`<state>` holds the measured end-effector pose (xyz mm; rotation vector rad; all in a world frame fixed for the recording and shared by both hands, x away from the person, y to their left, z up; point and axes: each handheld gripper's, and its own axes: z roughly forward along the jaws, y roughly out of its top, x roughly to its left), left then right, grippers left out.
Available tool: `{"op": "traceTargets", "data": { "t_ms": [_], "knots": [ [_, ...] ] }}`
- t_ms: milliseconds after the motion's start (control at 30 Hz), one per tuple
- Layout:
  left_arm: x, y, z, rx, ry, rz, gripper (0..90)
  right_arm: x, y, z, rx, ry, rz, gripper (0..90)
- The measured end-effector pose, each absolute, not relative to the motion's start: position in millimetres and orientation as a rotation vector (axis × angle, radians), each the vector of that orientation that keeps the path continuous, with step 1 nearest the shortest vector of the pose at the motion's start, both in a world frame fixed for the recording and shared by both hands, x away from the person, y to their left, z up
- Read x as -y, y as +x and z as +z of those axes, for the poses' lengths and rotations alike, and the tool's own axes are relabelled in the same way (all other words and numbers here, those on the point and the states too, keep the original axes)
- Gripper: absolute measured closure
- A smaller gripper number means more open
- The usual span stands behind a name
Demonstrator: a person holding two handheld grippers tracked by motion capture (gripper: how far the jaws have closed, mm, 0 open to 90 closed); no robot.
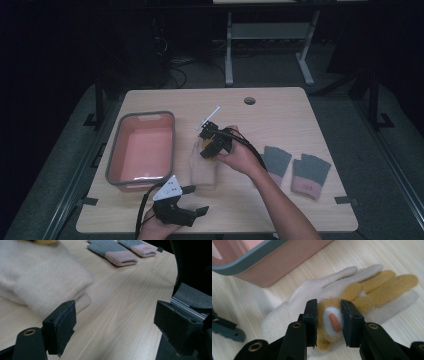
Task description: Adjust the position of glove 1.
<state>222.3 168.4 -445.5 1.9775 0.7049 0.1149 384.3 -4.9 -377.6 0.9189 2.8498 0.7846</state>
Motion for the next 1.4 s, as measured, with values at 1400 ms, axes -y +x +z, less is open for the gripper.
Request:
{"op": "traceTargets", "data": {
  "t_ms": [1400],
  "knots": [
    [-168,223,-445,-0.717,1.970,0.097,17.9,-1,392,-421,-2.859,0.840,0.590,45.3]
  ]
}}
